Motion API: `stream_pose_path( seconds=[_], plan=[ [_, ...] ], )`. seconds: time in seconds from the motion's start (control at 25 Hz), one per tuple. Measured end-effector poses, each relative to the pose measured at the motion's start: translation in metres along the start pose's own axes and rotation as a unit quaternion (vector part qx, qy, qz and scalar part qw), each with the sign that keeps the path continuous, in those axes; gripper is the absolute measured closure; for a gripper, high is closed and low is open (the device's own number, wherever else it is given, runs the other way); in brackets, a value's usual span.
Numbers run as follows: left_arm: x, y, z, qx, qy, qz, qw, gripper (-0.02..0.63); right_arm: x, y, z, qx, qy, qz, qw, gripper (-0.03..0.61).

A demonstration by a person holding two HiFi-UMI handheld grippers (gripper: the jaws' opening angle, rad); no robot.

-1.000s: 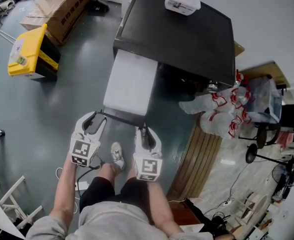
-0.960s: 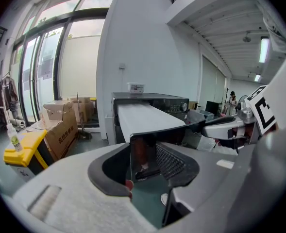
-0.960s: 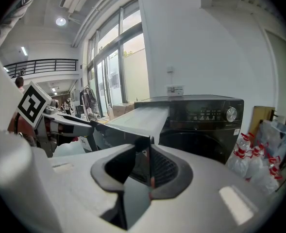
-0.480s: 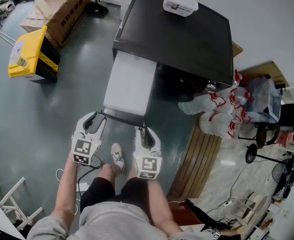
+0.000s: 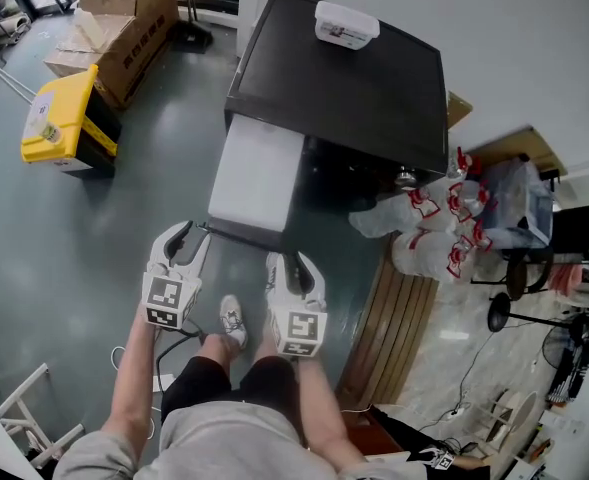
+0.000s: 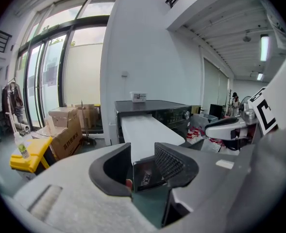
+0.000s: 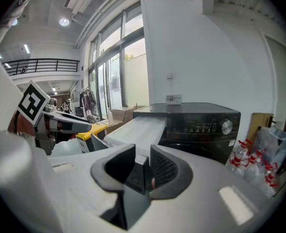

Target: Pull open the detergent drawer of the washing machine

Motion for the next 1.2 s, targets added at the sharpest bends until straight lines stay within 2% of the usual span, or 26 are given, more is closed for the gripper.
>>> stream_pose_path(
  seconds=[0.48,0.68,0.92,1.2],
  plan=[
    [-0.088,0.053,-0.015,-0.019,0.001,-0.066,0.9977,0.473,-0.091,0.055,0.002,0.01,0.037,-0.072,0.997,0.477],
    [-0.122,0.079,-0.024,-0.03,0.002,-0.091,0.9954,0.512,-0.122,0.084,0.006,0.014,0.04,-0.098,0.994,0.479],
    [-0.143,0.109,-0.034,-0.031,-0.008,-0.127,0.9914,0.562,-0.147,0.113,0.02,0.01,0.051,-0.129,0.99,0.486],
    [-0.16,0.136,-0.04,-0.04,-0.01,-0.157,0.9868,0.603,-0.164,0.139,0.037,0.009,0.064,-0.165,0.984,0.572]
  ],
)
Point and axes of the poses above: the fingertips, and each gripper's own axes: y backward along the fingers, z to its left, x out of its underside, the point moved 4 cm from there along y, backward along the fingers, and after that the axes turned 7 degrees about -y, right-handed, at the moved point
